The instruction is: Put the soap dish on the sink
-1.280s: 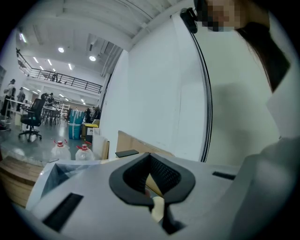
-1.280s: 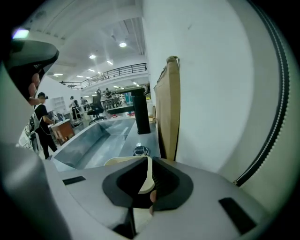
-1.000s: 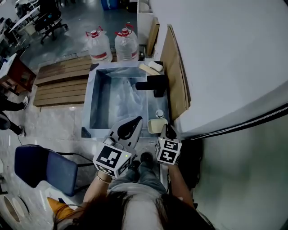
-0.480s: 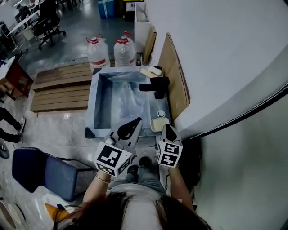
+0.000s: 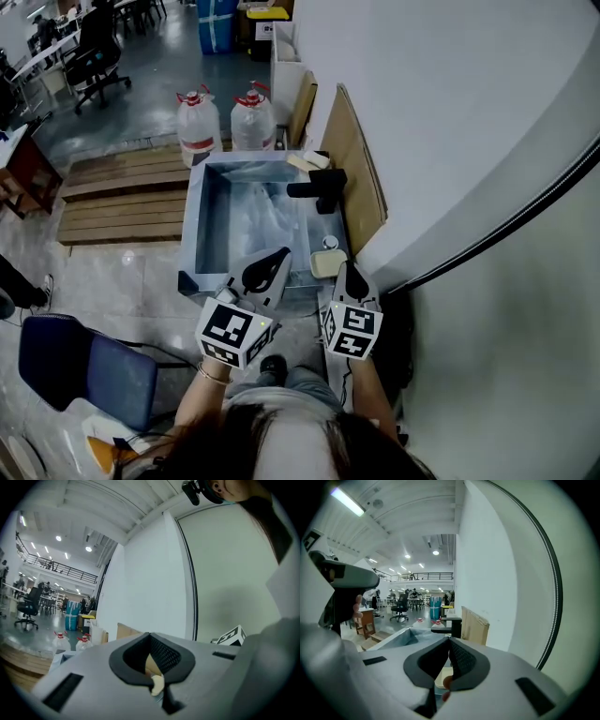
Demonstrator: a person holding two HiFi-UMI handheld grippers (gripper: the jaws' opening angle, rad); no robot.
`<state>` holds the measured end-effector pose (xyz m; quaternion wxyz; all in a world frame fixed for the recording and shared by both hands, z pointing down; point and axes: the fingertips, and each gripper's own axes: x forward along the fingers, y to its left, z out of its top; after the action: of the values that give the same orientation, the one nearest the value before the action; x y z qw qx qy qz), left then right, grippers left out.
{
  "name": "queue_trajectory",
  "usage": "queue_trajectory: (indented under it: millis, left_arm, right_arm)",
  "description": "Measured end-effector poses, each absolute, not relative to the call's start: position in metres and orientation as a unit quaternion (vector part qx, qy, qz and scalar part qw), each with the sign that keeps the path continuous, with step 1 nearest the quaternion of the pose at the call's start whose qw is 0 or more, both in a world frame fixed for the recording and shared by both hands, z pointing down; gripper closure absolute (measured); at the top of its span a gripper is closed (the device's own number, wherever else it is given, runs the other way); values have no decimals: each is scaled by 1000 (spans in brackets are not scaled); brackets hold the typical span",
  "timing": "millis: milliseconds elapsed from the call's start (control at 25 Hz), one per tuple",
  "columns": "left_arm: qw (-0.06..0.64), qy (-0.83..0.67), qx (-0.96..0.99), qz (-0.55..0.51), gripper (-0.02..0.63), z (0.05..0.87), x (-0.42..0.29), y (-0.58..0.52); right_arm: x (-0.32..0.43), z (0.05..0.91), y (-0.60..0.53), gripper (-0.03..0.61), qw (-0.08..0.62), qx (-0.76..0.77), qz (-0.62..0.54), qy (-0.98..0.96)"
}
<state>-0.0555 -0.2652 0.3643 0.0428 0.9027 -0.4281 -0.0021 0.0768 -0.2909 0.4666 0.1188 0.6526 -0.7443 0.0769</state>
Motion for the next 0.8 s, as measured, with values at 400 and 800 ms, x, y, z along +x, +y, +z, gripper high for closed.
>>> queue_trajectory:
  millis: [400, 800]
  left_arm:
    - [27, -429, 903, -1, 606, 354, -43, -246]
    - [13, -444, 896, -3, 606, 342, -33, -214]
  right_arm:
    - [73, 424, -263, 552, 87, 637, 41, -765]
    - [76, 390, -229, 552, 65, 618, 21, -783]
